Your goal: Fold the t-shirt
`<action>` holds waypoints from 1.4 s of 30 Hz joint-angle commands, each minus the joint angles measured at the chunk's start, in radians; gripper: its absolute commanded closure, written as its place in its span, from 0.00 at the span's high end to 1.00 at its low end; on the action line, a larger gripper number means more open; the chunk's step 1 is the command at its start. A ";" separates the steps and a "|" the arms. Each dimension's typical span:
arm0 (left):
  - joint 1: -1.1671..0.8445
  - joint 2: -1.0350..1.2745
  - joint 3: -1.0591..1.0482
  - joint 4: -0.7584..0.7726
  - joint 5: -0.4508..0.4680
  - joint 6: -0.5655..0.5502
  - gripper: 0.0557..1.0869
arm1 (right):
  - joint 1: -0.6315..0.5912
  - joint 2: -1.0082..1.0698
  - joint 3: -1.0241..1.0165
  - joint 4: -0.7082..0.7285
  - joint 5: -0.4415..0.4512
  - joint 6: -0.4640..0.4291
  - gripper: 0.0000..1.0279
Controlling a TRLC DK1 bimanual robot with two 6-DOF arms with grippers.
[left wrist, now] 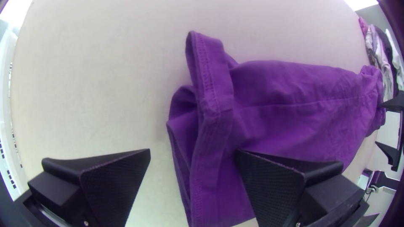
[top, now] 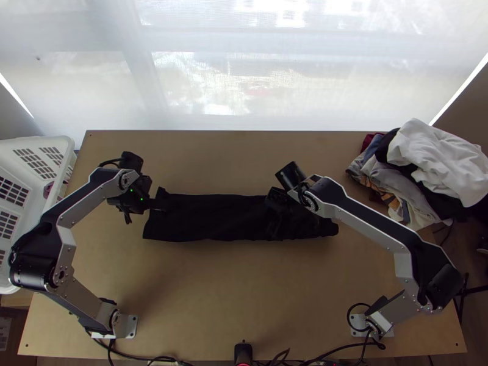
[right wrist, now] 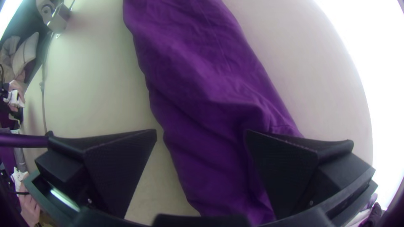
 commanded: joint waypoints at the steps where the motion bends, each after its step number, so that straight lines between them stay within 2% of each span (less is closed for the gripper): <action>1: -0.013 0.043 0.003 0.000 -0.003 -0.015 0.94 | 0.006 0.011 -0.006 0.010 0.003 0.002 0.96; 6: -0.031 0.055 0.004 0.000 0.008 -0.026 0.94 | 0.006 0.022 -0.008 0.010 0.008 0.002 0.96; 15: -0.071 0.071 0.007 -0.038 0.126 -0.043 0.93 | -0.007 0.048 -0.028 0.011 0.021 0.002 0.96; 19: -0.087 0.074 0.015 -0.043 0.149 -0.049 0.91 | -0.020 0.059 -0.036 0.017 0.024 0.002 0.96; 22: -0.091 0.071 0.026 -0.049 0.181 -0.050 0.75 | -0.026 0.072 -0.046 0.029 0.028 0.002 0.96; 24: -0.091 0.060 0.032 -0.048 0.209 -0.049 0.58 | -0.027 0.085 -0.057 0.042 0.029 0.002 0.96; 25: -0.090 0.049 0.035 -0.046 0.230 -0.046 0.46 | -0.029 0.092 -0.063 0.046 0.031 0.002 0.96; 27: -0.085 0.022 0.038 -0.037 0.285 -0.038 0.14 | -0.029 0.103 -0.077 0.063 0.034 0.002 0.96; 28: -0.083 0.006 0.042 -0.031 0.291 -0.038 0.03 | -0.029 0.111 -0.082 0.065 0.037 0.002 0.96; 35: -0.073 -0.075 0.121 -0.060 0.317 -0.038 0.03 | -0.046 0.134 -0.100 0.077 0.046 -0.001 0.96; 42: -0.079 -0.100 0.271 -0.141 0.388 -0.046 0.03 | -0.058 0.152 -0.126 0.092 0.044 -0.001 0.96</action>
